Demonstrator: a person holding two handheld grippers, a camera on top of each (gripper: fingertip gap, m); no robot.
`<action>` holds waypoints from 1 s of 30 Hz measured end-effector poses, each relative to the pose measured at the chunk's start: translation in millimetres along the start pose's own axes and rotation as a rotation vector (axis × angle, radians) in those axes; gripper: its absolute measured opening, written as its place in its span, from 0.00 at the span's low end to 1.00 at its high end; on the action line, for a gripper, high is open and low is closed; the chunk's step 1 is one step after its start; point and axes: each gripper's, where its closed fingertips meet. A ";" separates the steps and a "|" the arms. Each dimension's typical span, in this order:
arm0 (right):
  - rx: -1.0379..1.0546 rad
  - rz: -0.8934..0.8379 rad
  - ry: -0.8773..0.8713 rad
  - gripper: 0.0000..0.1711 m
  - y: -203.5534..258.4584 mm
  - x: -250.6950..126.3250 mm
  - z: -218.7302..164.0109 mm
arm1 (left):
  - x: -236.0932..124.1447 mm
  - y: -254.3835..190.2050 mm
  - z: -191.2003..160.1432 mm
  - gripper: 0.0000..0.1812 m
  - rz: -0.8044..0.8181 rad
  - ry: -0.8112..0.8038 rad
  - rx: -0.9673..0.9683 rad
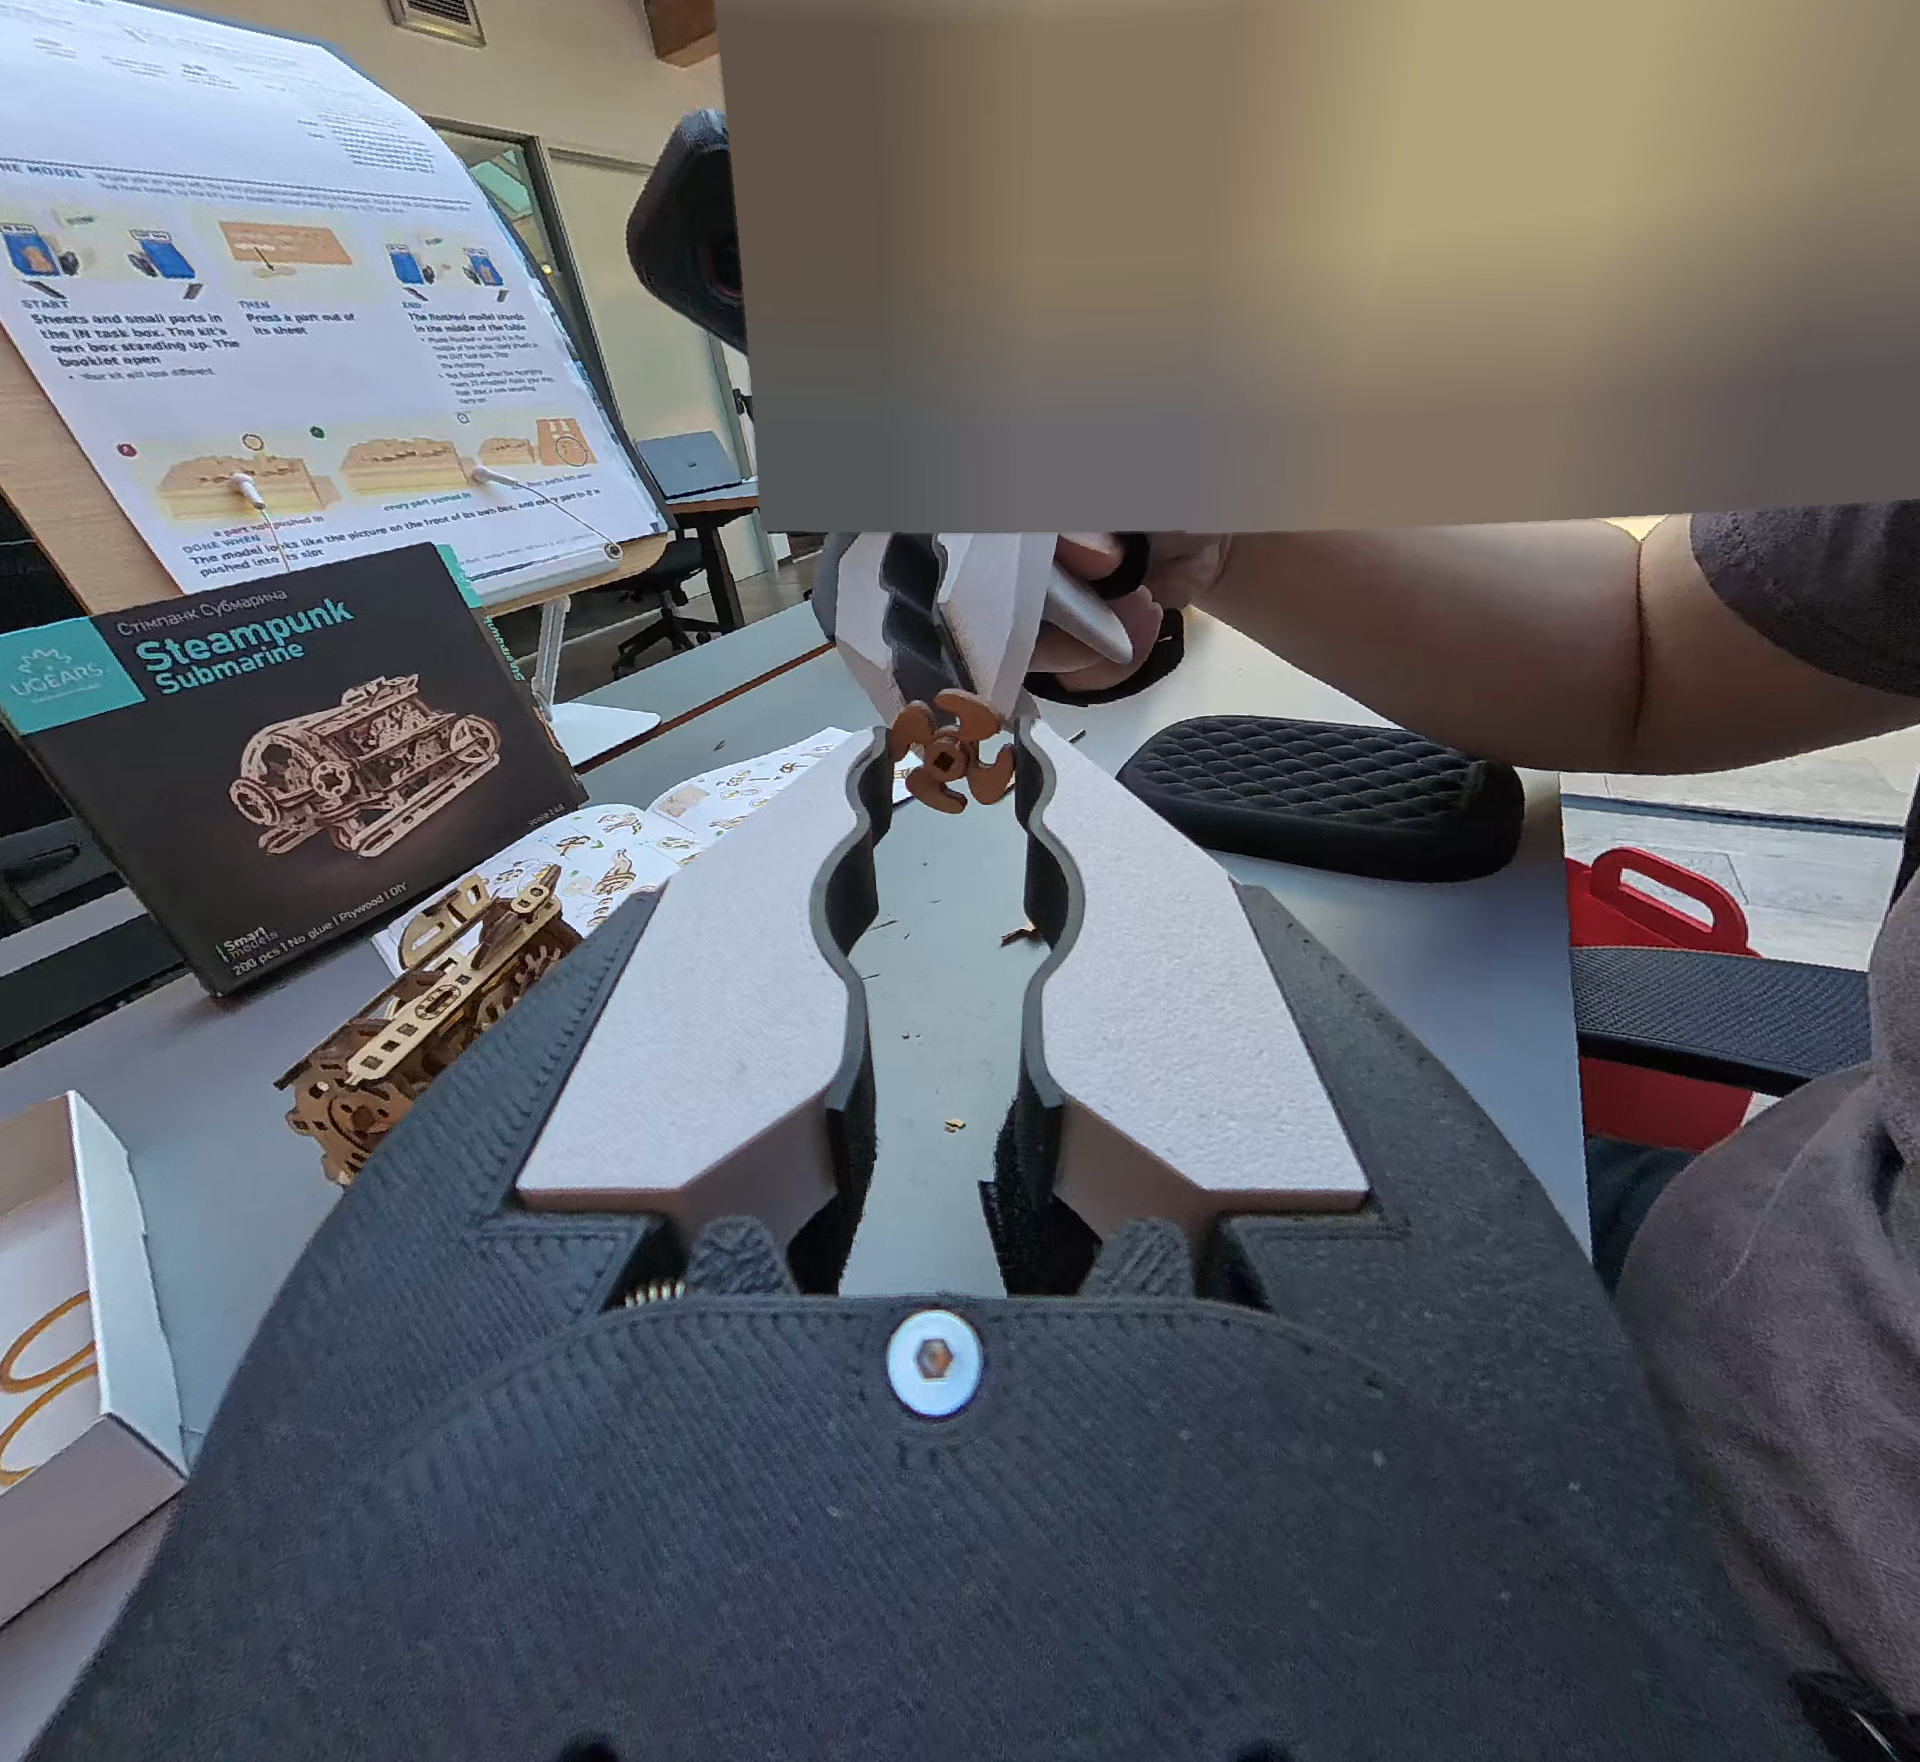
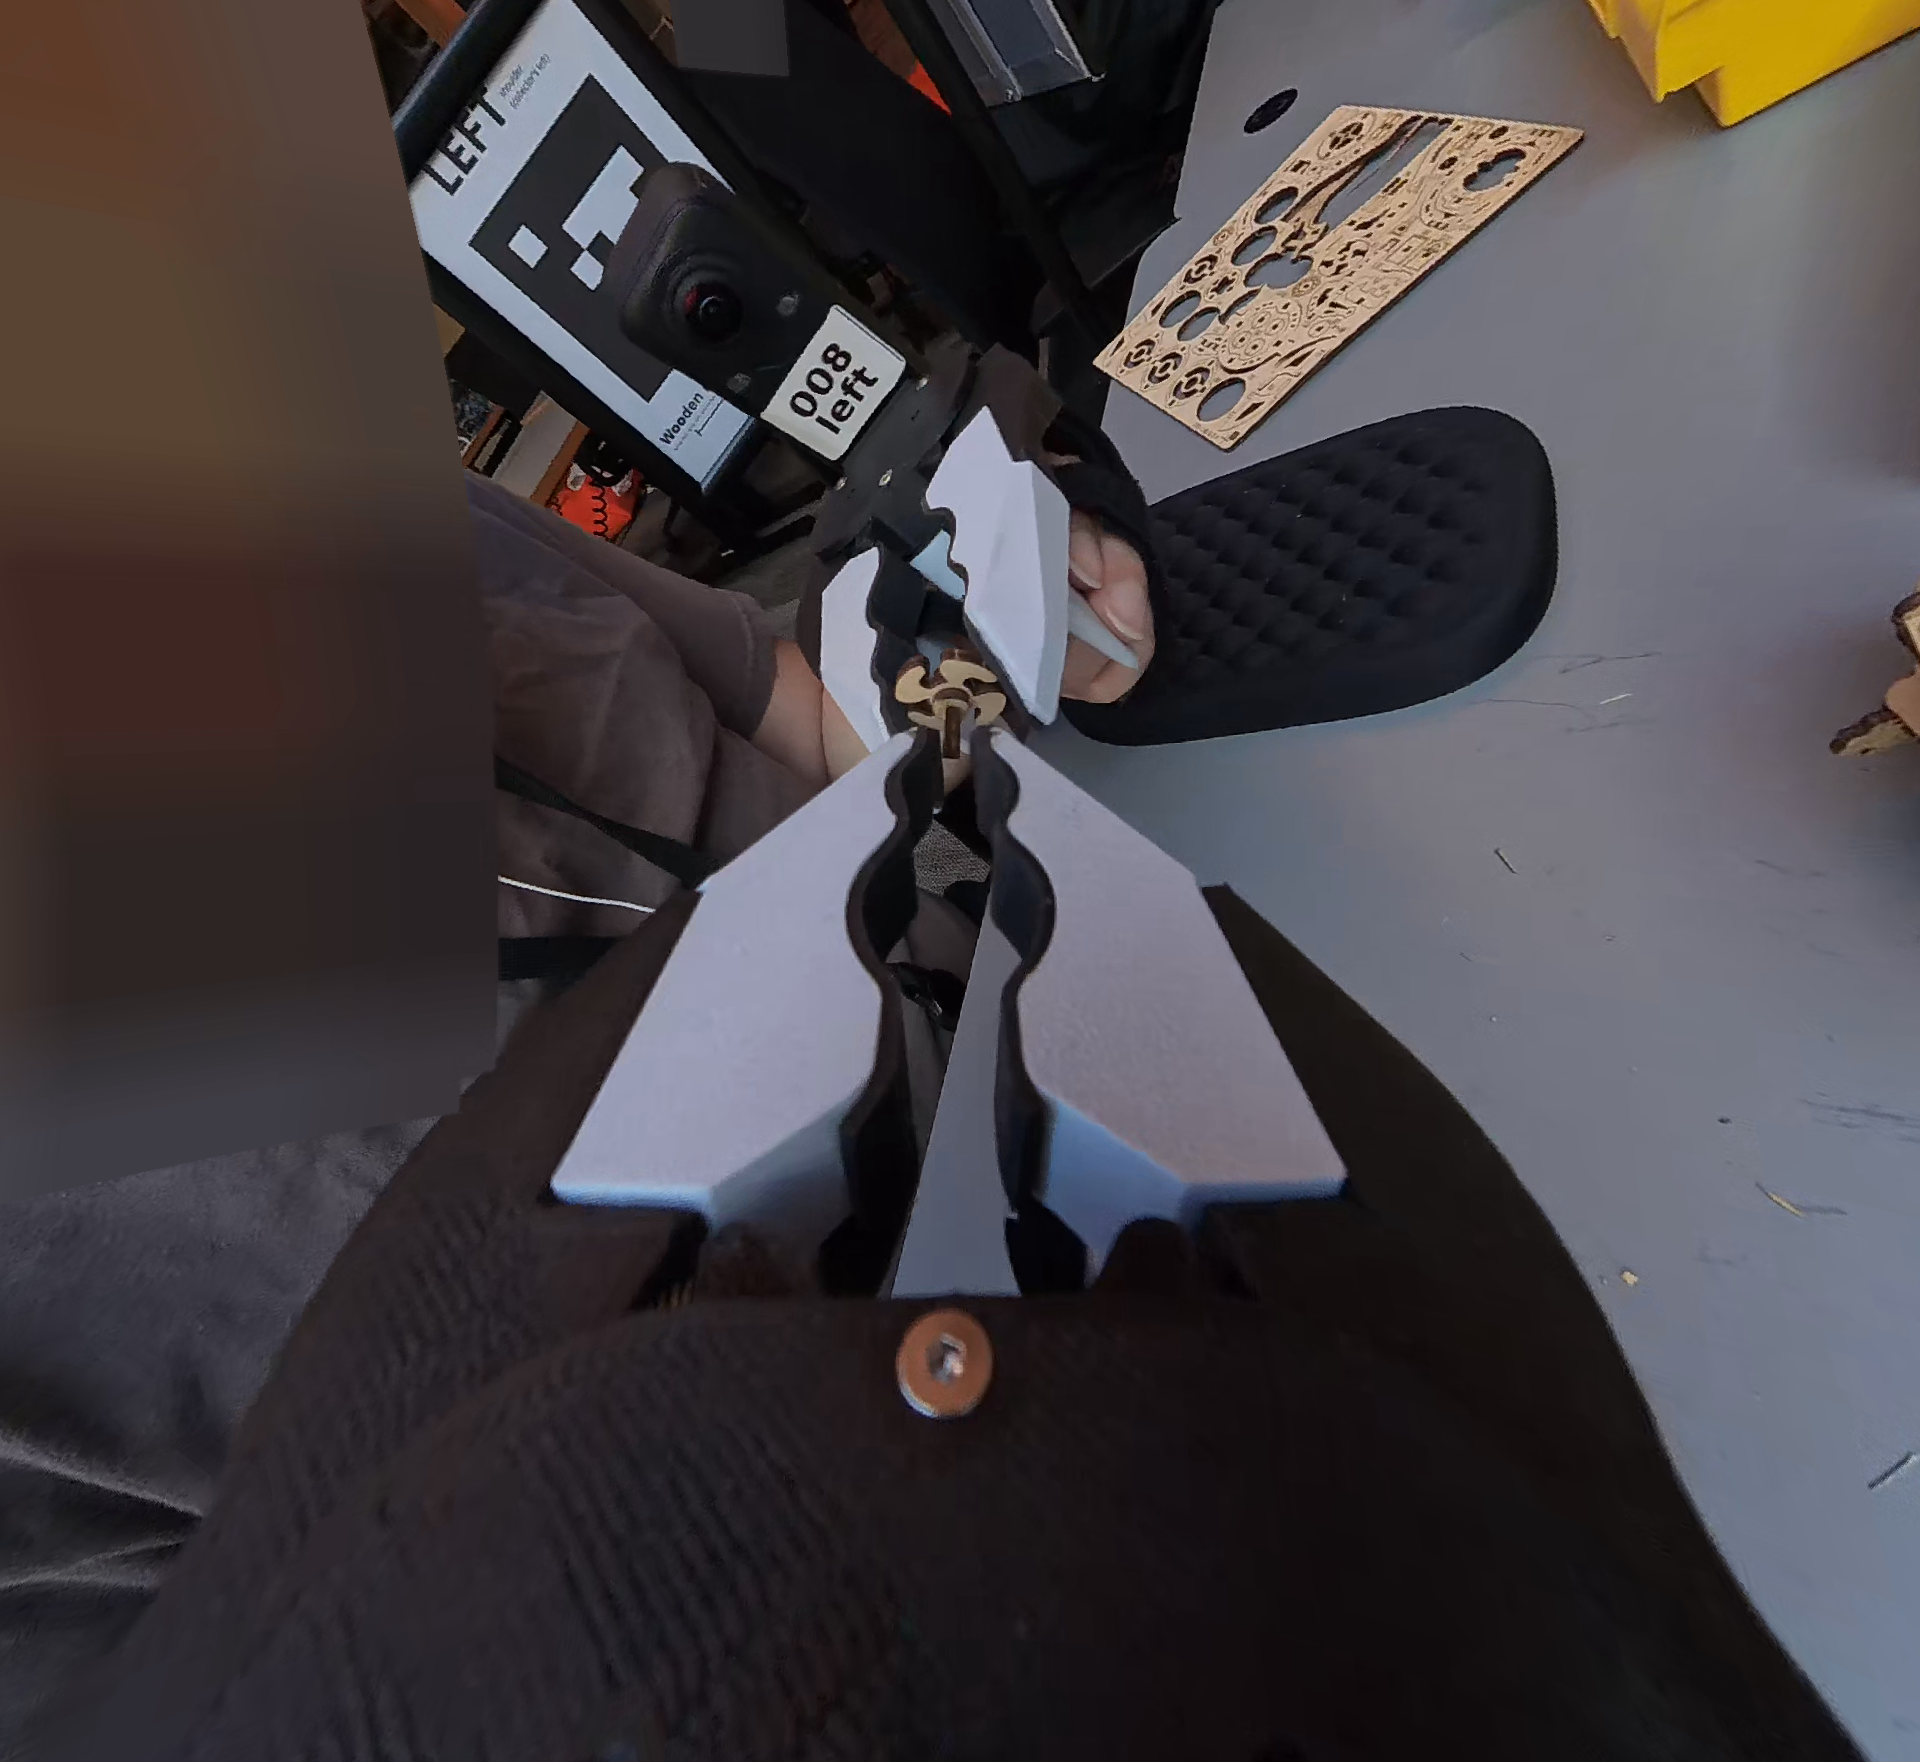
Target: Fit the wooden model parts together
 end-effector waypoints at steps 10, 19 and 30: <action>-0.047 0.005 -0.139 0.01 -9.3 -41.9 -14.6 | 7.9 -6.3 -6.9 0.23 -0.039 -0.014 -0.132; 0.049 -0.149 -0.181 0.01 -105.7 -127.2 -23.0 | -11.5 10.8 -25.0 0.20 0.034 0.042 -0.198; -0.021 -0.711 -0.237 0.01 -151.9 -131.0 -14.5 | -15.4 27.2 -25.1 0.19 0.110 0.111 -0.143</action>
Point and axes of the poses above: each gripper's, where its closed fingertips meet, x out along the fingers, z out of its top, y = z × x across the jaws, and after that the axes turned 14 degrees about -y, right-handed
